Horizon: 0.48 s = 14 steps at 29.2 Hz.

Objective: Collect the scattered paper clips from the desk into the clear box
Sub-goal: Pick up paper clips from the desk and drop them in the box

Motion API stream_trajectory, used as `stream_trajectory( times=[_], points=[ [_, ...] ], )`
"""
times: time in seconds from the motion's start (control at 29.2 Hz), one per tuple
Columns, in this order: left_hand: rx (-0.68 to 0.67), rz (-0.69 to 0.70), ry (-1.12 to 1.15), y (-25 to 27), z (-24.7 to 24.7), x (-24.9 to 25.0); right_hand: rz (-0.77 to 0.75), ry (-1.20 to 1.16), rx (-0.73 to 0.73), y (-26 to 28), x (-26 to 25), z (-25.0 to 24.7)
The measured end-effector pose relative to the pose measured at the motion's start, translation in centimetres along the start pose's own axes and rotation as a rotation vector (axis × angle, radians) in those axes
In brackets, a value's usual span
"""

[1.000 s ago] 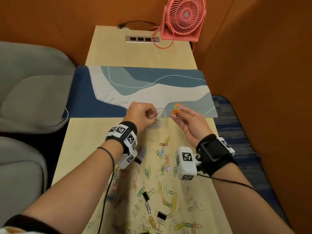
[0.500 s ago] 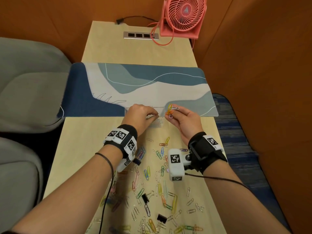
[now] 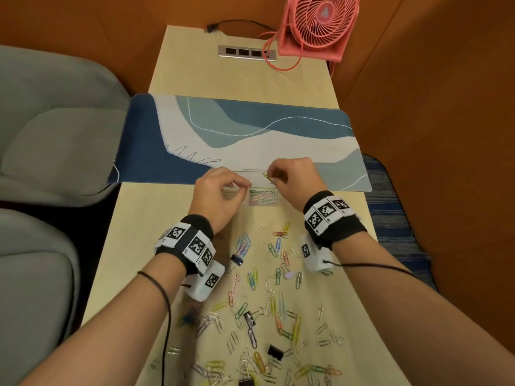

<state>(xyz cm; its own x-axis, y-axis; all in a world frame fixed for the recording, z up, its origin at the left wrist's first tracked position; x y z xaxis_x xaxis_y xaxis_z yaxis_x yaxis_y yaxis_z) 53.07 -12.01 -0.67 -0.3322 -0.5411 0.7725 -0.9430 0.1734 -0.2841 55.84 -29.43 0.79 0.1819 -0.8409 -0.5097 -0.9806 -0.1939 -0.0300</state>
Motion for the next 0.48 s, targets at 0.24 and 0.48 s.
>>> stream_trajectory(
  times=[0.24,0.48],
  points=[
    [-0.024,-0.05,0.003,2.8,-0.5,-1.4,-0.015,0.271,-0.178,0.0,-0.9,1.3],
    [-0.138,-0.139,0.027,7.6,-2.3,0.0,-0.057,0.131,-0.076,6.1,-3.6,-0.2]
  ],
)
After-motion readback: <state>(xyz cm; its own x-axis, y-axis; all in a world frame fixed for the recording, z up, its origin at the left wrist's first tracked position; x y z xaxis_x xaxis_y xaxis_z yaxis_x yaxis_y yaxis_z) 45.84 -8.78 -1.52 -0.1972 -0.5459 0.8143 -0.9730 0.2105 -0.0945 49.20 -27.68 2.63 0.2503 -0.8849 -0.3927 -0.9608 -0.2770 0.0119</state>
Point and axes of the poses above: each hand's wrist, its own y-axis away from the middle knuckle, its own z-axis out of the palm, x = y × z, the point moved 7 cm from there along -y, towards the middle knuckle, and after that the axes turned 3 degrees about -x, right-handed, at the moved point
